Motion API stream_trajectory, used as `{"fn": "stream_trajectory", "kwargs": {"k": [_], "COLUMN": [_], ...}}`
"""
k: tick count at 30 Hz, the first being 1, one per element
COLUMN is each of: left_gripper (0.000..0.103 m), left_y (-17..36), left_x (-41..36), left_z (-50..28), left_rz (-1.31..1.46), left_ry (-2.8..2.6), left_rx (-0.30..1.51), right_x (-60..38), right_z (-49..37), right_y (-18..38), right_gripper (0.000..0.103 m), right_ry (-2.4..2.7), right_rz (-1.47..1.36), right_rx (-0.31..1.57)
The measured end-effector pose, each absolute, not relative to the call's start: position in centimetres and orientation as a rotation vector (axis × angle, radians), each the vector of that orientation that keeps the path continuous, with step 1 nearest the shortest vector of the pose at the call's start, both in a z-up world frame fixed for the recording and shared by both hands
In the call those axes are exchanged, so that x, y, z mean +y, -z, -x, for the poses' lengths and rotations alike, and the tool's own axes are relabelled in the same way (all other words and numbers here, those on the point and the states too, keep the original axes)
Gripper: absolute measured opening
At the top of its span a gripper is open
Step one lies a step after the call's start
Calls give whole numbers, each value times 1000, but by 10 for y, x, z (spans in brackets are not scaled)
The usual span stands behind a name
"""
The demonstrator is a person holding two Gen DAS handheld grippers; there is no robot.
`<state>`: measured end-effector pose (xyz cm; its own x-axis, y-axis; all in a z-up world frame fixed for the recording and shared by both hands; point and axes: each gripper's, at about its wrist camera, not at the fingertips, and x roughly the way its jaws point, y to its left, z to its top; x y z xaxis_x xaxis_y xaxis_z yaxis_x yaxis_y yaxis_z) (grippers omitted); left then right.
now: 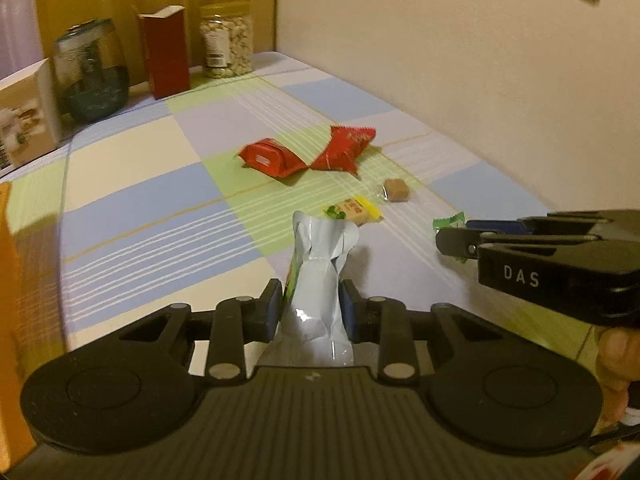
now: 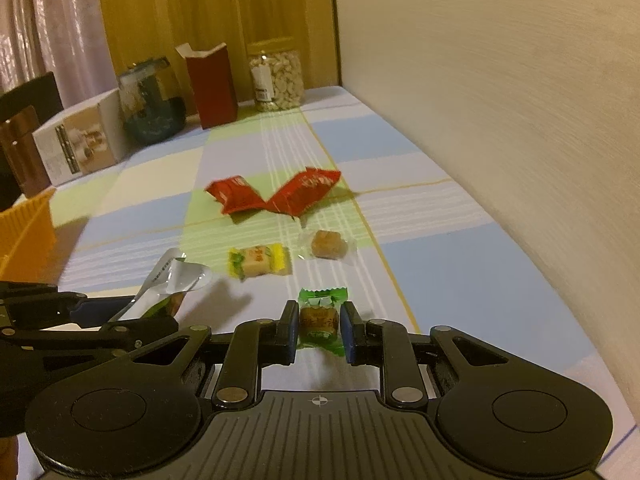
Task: Organize snacks
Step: 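Grasp the green-wrapped candy with the right tool while the left tool holds the white pouch, then carry both snacks over the orange tray and open both tools to drop them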
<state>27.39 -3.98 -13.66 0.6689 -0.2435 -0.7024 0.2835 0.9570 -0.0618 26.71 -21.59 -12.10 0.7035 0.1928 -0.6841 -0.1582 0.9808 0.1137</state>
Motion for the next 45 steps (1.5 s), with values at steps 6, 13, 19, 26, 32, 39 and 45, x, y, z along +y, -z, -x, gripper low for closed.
{"fn": "stream_trajectory", "kwargs": {"k": [6,13,19,26,32,39,45], "left_gripper": [28,28,28,28,28,28,28], "left_y": [103,63,36,21,21,27,33], "left_x": [-17,21,62,107,142,174,190], "left_z": [-251,-221,-194,-168,-154,-149,-153], "left_rz": [-12,1,1,18,43,69,78], "left_ry": [245,166,87,1,-56,-105,-124], "left_rx": [749,714,698,684,689,696,703], "right_x": [-200,-162,-120,-70,-36,-2,20], "right_z": [-251,-229,-212,-195,-189,-186,-189], "right_y": [89,51,31,18,19,24,29], "right_gripper": [22,22,22,22,22,22,22], "right_ry": [-240,-321,-407,-509,-561,-607,-637], "right_rz": [-59,-59,-55,-33,-3,23,38], "right_rx": [724,670,655,645,657,667,675]}}
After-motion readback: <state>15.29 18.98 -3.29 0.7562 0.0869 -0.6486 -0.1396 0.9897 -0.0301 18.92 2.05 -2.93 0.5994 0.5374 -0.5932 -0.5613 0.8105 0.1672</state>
